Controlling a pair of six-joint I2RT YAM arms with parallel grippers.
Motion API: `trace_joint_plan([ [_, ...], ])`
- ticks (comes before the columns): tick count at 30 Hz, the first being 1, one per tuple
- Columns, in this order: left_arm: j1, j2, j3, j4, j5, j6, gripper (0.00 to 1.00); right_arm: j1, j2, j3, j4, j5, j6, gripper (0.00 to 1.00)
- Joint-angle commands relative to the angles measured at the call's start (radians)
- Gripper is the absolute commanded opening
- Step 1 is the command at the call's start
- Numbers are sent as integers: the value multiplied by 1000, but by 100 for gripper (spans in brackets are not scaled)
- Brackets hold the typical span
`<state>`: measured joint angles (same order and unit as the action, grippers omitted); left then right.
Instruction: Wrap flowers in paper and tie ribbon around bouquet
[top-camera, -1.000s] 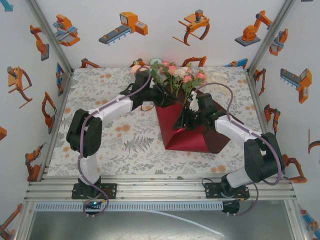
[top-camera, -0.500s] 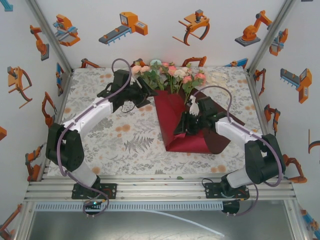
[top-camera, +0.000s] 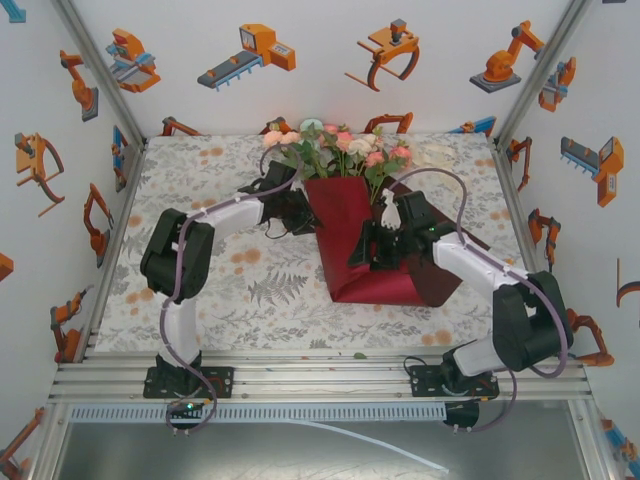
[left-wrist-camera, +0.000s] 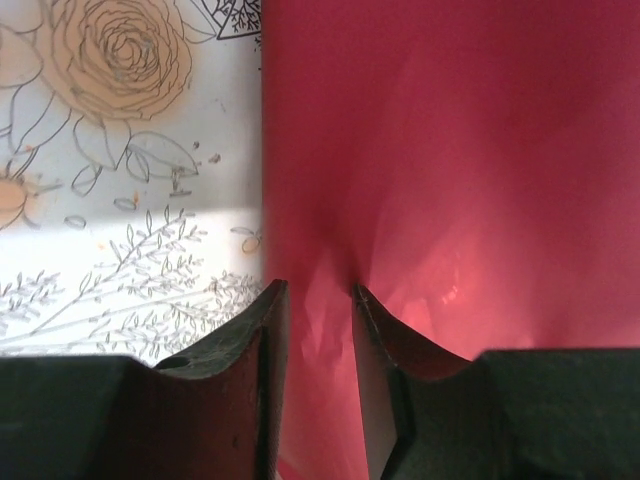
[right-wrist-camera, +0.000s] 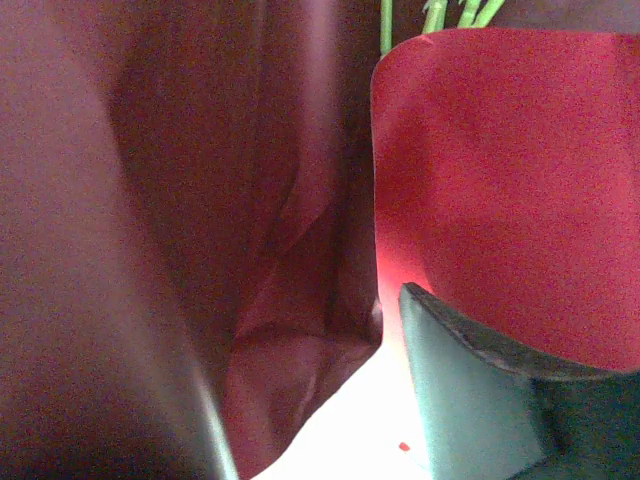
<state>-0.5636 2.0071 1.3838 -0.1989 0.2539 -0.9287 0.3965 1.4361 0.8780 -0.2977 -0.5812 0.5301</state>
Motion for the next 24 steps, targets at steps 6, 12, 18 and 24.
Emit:
trace_joint_plan([
  [6,-9,34,37,44,50,-17,32,-19,-214,13,-134,5,-63,71],
  [12,-7,25,24,55,48,-27,32,-56,-423,-24,-352,214,-92,66],
  [18,-7,35,31,80,58,-49,32,-89,-449,-47,-466,459,-62,89],
  [24,-7,32,27,85,65,-55,32,-134,-243,-20,-275,292,-121,65],
])
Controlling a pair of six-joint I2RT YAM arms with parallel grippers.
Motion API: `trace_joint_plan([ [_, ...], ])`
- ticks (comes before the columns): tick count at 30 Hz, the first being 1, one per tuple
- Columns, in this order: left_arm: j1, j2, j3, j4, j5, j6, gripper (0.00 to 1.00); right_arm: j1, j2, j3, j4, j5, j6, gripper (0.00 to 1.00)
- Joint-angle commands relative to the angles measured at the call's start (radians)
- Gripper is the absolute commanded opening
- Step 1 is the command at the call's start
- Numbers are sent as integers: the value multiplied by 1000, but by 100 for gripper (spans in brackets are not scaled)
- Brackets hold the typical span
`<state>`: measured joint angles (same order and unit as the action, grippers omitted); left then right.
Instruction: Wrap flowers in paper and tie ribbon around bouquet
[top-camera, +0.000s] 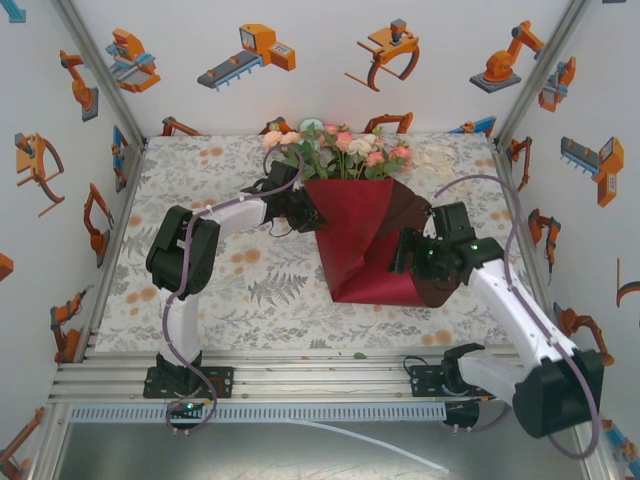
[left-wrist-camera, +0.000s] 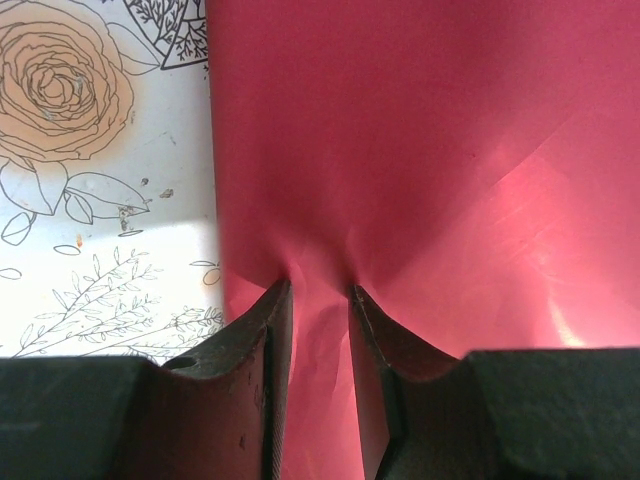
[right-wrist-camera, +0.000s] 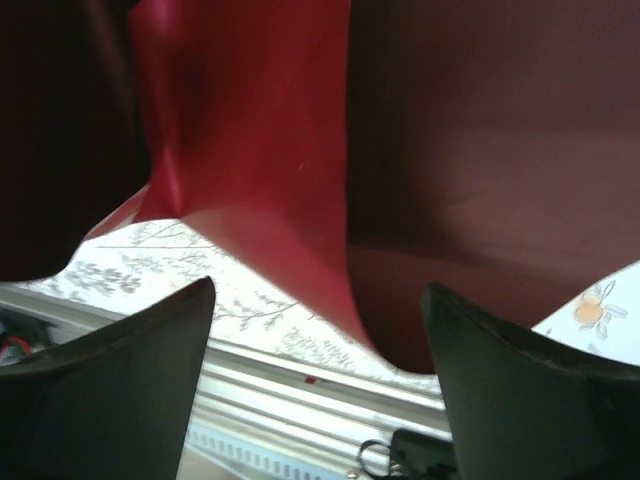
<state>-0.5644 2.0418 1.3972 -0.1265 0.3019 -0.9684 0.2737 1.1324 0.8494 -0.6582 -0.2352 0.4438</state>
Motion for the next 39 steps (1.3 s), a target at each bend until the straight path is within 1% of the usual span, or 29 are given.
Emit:
trace_joint_plan([
  [1,-6,-5,11,12,17,-17,32,-14,98,22,110,-64,-48,57],
  [4,-6,-12,3,12,17,-17,32,-24,193,51,201,-70,-108,40],
  [6,-8,-14,-6,15,22,-20,32,-30,262,81,249,-103,-161,27],
  [9,-12,-21,-22,28,27,-26,32,-35,371,134,328,-226,-231,20],
  [13,-18,-28,-43,42,27,-39,32,-36,492,209,392,-336,-268,9],
  [15,-19,-35,-55,58,23,-49,32,-34,515,227,426,-383,-260,7],
  [17,-20,-42,-68,76,19,-66,32,-34,534,229,470,-397,-236,6],
  [21,-33,-85,-98,130,17,-129,32,-34,596,223,546,-363,-182,6],
  [26,-59,-187,-162,176,-43,-228,33,-35,671,232,592,-359,-125,4],
  [29,-76,-252,-209,179,-74,-236,34,-34,675,231,592,-347,-120,5],
  [31,-80,-285,-241,183,-70,-241,34,-35,677,231,585,-330,-121,5],
  [33,-86,-299,-250,144,-47,-239,34,-35,686,234,579,-320,-118,5],
  [34,-89,-299,-240,92,-25,-216,33,-34,691,235,577,-311,-112,5],
  [36,-97,-293,-202,-62,7,-137,29,-35,702,234,577,-302,-98,5],
  [37,-101,-300,-204,-105,22,-113,27,-35,705,236,575,-299,-93,5],
  [39,-105,-327,-243,-125,46,-106,25,-35,708,234,572,-296,-93,4],
])
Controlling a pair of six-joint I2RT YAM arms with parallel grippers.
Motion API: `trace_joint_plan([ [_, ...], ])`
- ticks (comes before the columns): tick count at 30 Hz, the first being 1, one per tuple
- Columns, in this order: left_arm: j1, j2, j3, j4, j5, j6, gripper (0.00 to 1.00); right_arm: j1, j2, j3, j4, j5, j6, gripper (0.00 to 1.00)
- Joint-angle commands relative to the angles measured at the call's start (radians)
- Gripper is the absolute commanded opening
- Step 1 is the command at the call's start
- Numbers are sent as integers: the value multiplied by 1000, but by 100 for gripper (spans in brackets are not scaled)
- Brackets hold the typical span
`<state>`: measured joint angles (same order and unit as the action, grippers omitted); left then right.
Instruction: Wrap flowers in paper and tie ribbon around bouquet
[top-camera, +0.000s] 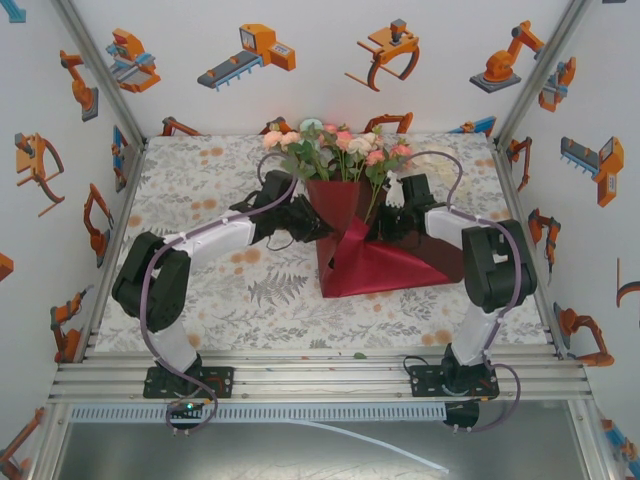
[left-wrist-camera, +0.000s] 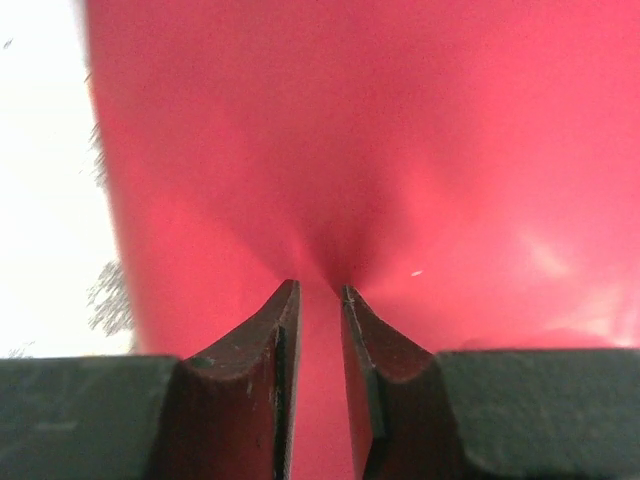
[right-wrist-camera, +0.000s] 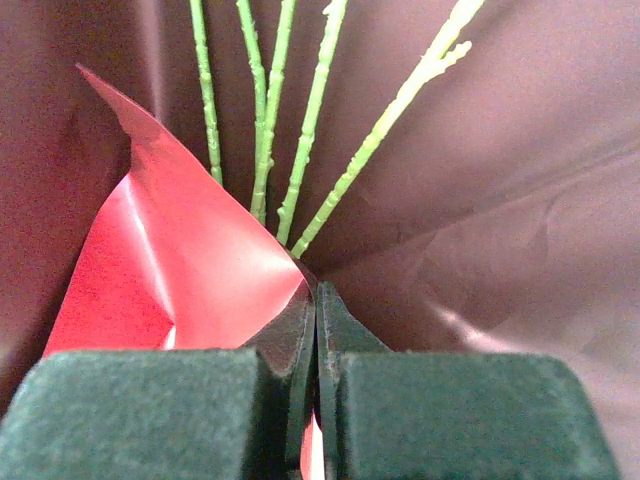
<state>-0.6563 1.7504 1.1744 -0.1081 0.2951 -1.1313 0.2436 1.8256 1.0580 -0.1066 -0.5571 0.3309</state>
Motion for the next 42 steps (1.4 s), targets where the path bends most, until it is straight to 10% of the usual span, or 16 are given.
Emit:
trace_joint_plan([
  [1,-15,-53,-49,-146,63,53,25,-4,16,26,21,26,16,4],
  [8,-32,-162,-153,-105,95,31,35,-4,33,37,-5,28,-6,3],
  [23,-118,160,79,-20,245,118,32,-4,74,47,-25,36,0,6],
  [42,-65,299,100,57,197,63,30,-242,-356,-25,-386,129,194,71],
])
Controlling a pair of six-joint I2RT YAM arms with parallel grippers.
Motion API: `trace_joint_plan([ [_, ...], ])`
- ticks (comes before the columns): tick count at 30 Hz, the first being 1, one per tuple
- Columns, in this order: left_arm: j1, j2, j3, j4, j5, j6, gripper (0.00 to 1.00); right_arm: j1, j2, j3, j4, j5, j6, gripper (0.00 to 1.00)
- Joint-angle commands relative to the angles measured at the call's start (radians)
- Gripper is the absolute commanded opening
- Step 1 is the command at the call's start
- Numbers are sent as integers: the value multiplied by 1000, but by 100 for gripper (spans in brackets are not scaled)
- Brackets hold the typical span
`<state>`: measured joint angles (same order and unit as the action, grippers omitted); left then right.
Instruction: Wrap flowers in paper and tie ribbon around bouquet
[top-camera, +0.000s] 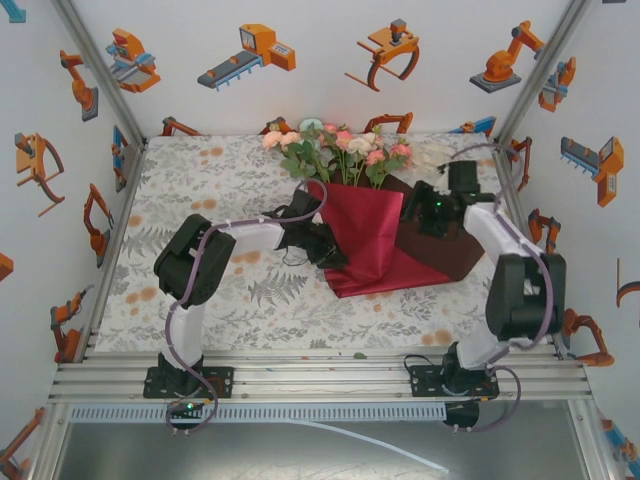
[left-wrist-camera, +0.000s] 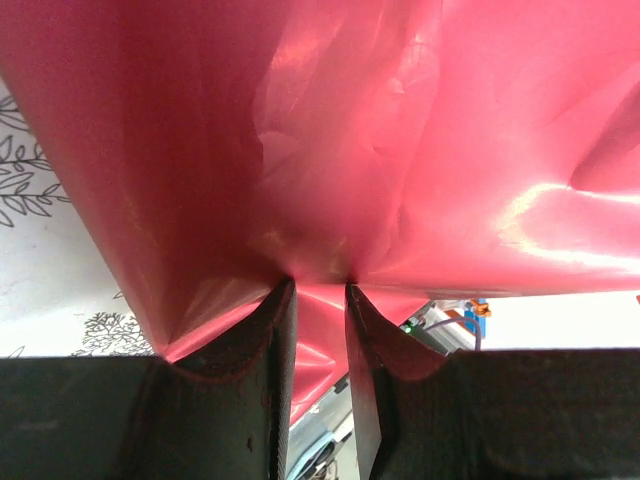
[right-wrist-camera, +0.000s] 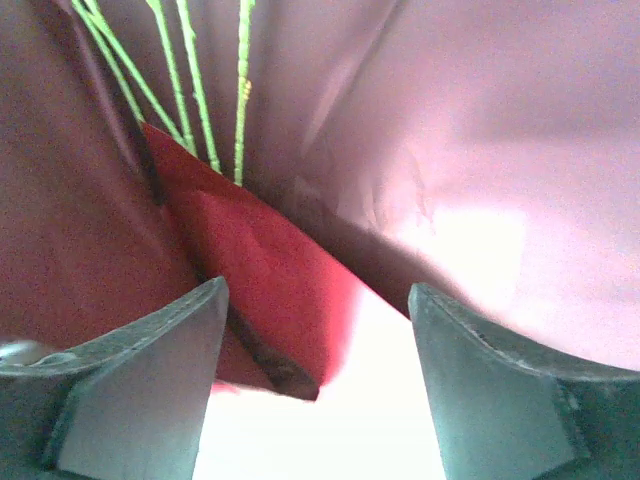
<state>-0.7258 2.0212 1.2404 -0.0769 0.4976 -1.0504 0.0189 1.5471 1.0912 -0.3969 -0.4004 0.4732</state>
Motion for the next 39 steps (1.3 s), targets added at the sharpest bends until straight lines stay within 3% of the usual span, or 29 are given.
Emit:
trace_joint_plan([
  [1,5,33,39,30,-3,-21,30,-26,-109,-88,-90,-80,66,72],
  [5,5,49,49,54,-1,-40,30,-27,-219,-190,-84,-249,117,79],
  [7,8,55,53,61,-1,-47,29,-25,-272,-249,-52,-295,134,94],
  [8,8,57,53,67,0,-51,30,-21,-284,-276,-37,-306,139,96],
  [12,8,64,53,83,-5,-70,30,48,-239,-334,33,-276,165,96],
  [16,9,74,55,106,-12,-94,30,144,-126,-335,115,-228,200,81],
  [20,10,71,53,122,-23,-100,30,150,-41,-317,141,-169,193,63],
  [24,36,31,42,133,-57,-123,32,150,7,-270,95,-113,136,24],
  [28,91,-57,38,141,-138,-118,34,150,25,-262,80,-73,73,9],
  [31,144,-84,83,77,-213,-85,35,150,54,-255,94,-69,52,3],
  [34,188,-52,144,18,-265,-39,34,150,83,-254,109,-39,40,4],
  [39,225,84,272,49,-218,-33,25,150,152,-217,49,35,-1,10],
])
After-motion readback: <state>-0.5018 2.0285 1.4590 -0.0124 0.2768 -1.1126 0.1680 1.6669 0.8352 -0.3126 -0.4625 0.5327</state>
